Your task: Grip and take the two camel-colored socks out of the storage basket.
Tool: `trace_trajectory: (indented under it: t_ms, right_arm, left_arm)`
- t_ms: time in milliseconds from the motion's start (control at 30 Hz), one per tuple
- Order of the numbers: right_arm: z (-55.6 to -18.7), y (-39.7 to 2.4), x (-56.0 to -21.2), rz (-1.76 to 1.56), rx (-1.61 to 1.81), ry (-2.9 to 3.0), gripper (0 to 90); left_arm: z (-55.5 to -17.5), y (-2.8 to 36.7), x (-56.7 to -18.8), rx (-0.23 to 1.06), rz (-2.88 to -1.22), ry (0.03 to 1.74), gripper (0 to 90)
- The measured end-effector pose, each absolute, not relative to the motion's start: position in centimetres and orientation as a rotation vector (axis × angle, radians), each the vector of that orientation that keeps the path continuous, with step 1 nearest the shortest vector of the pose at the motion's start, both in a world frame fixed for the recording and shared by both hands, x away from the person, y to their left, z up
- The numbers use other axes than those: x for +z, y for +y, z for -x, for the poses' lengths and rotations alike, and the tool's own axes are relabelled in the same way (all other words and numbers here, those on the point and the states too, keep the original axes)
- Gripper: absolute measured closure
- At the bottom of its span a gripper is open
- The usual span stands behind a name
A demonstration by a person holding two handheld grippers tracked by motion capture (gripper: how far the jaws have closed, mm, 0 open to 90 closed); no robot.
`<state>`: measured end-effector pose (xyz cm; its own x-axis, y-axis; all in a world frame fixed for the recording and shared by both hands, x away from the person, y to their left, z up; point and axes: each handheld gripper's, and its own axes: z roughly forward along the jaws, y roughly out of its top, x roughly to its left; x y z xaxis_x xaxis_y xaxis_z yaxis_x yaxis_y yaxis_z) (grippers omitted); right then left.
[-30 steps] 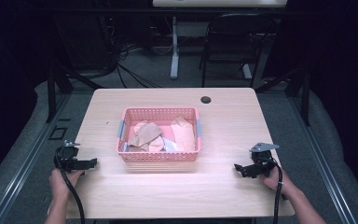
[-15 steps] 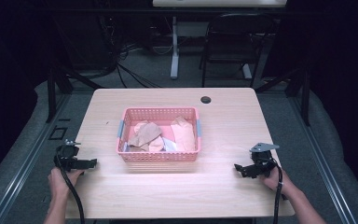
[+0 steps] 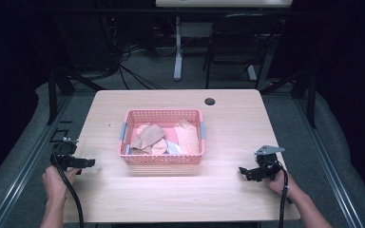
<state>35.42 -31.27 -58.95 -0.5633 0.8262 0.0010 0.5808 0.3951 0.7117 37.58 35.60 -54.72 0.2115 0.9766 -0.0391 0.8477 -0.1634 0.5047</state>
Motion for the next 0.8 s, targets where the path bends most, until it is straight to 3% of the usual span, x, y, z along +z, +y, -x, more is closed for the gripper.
trace_trajectory:
  t_ms: [800]
  right_arm:
    - [-35.4, -31.3, -58.9, -1.225, 0.962, 2.303, 0.0]
  left_arm:
    - [-39.1, 33.8, -48.8, 0.331, -2.102, 1.56, 0.0]
